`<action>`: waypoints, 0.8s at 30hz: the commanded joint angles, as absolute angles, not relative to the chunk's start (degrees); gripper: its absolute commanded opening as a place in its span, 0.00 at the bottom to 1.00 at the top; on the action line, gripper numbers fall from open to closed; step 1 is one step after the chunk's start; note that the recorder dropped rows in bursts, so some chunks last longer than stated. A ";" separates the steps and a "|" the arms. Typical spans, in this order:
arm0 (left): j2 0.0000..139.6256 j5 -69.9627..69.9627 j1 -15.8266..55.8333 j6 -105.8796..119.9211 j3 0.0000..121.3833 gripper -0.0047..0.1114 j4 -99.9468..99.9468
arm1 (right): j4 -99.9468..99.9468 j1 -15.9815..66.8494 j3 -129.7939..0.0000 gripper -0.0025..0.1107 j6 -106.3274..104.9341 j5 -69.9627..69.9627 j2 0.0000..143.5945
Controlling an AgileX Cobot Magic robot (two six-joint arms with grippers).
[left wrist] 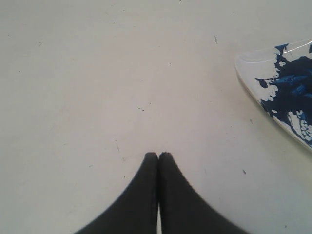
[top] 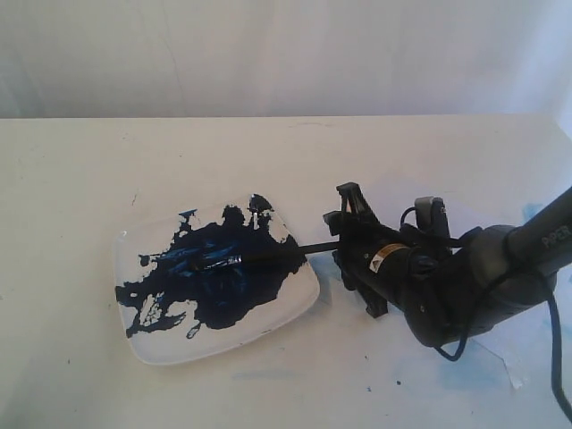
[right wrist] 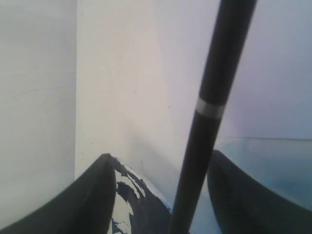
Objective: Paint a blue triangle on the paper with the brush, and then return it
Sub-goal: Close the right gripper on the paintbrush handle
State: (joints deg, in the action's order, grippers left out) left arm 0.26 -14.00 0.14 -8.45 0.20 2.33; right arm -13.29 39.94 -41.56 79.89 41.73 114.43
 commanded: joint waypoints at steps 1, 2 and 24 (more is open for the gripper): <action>0.00 -14.00 0.08 -8.82 0.00 0.04 2.19 | -13.24 39.90 -41.63 0.49 79.74 40.81 114.82; 0.00 -14.00 0.08 -8.82 0.00 0.04 2.19 | -13.24 39.90 -41.63 0.49 79.74 40.81 114.82; 0.00 -14.00 0.08 -8.82 0.00 0.04 2.19 | -16.95 39.90 -42.08 0.42 79.74 37.32 114.86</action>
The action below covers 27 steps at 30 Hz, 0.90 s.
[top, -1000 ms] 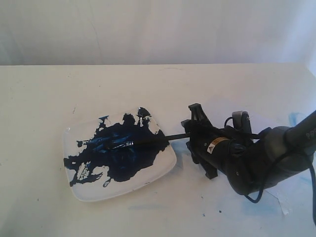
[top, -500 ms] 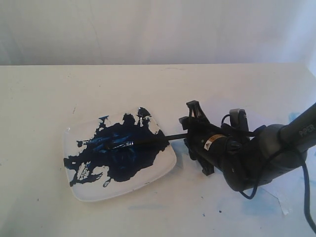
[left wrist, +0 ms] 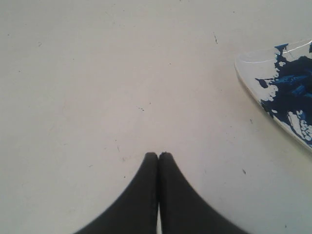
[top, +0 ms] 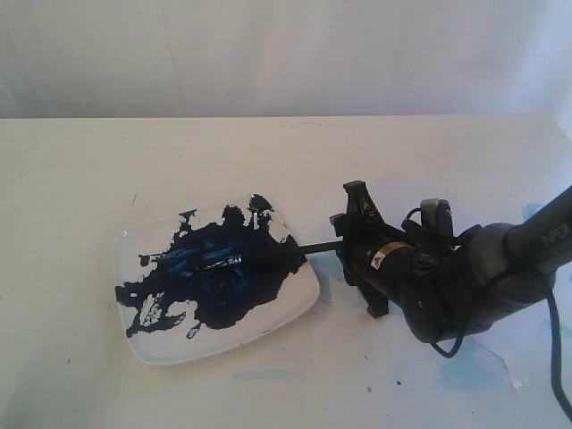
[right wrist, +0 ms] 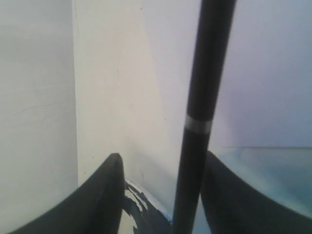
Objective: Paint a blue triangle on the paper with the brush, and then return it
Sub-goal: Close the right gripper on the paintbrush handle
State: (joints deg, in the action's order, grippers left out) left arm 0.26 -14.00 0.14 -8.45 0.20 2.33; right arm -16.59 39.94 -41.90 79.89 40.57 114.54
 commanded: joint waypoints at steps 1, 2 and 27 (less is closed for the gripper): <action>0.00 -14.00 0.08 -8.82 0.00 0.04 2.19 | -16.95 39.90 -42.10 0.41 79.74 37.19 114.86; 0.00 -14.00 0.08 -8.82 0.00 0.04 2.19 | -16.95 39.90 -42.20 0.40 79.74 37.04 114.86; 0.00 -14.00 0.08 -8.82 0.00 0.04 2.19 | -19.58 39.90 -43.26 0.32 79.61 34.30 115.10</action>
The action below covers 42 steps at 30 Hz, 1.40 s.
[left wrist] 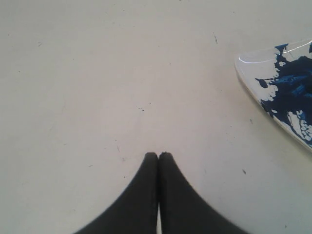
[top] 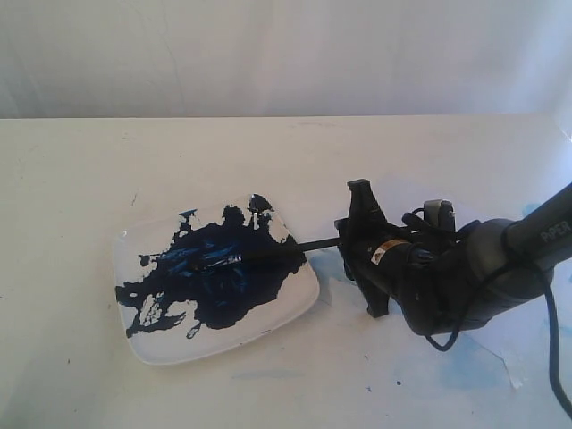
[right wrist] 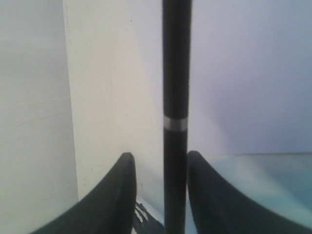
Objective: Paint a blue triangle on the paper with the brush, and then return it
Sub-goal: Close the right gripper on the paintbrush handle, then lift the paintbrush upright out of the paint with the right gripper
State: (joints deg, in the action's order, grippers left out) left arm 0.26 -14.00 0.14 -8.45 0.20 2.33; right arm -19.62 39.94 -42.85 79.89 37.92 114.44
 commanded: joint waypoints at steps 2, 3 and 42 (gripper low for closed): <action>0.00 -14.00 0.08 -8.82 0.00 0.04 2.19 | -19.58 39.90 -44.02 0.32 79.61 33.54 115.46; 0.00 -14.00 0.08 -8.82 0.00 0.04 2.19 | -19.58 39.90 -44.01 0.31 79.61 33.42 115.51; 0.00 -14.00 0.08 -8.82 0.00 0.04 2.19 | -15.38 39.90 -43.90 0.07 79.71 37.62 115.40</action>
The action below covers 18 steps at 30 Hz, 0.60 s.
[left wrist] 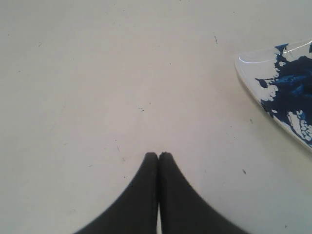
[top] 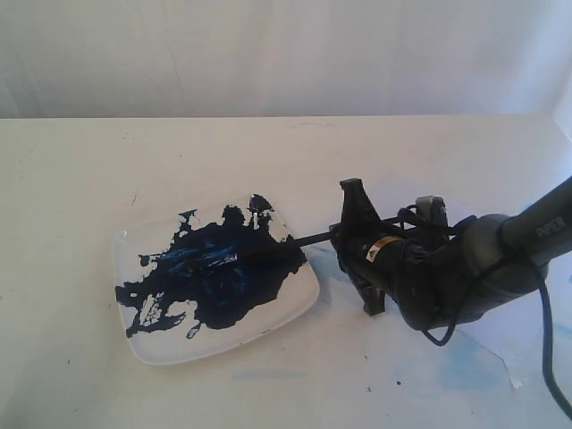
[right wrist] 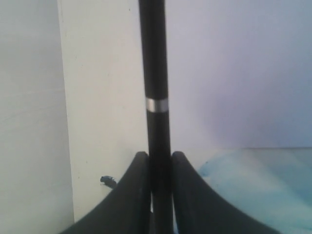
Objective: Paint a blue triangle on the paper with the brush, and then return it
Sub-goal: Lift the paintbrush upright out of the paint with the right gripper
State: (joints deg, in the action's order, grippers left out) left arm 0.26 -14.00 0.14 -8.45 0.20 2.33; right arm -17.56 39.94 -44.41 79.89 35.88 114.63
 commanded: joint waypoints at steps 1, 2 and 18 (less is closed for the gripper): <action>0.00 -14.00 0.08 -8.82 0.00 0.04 2.19 | -15.38 39.90 -43.90 0.07 79.71 37.75 115.40; 0.00 -14.00 0.08 -8.82 0.00 0.04 2.19 | -15.28 39.90 -43.90 0.07 79.71 37.99 115.40; 0.00 -14.00 0.08 -8.82 0.00 0.04 2.19 | -12.98 39.90 -43.90 0.07 66.78 41.56 108.97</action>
State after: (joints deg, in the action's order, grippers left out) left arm 0.26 -14.00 0.14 -8.45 0.20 2.33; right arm -14.41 39.94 -44.18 72.67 39.96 111.66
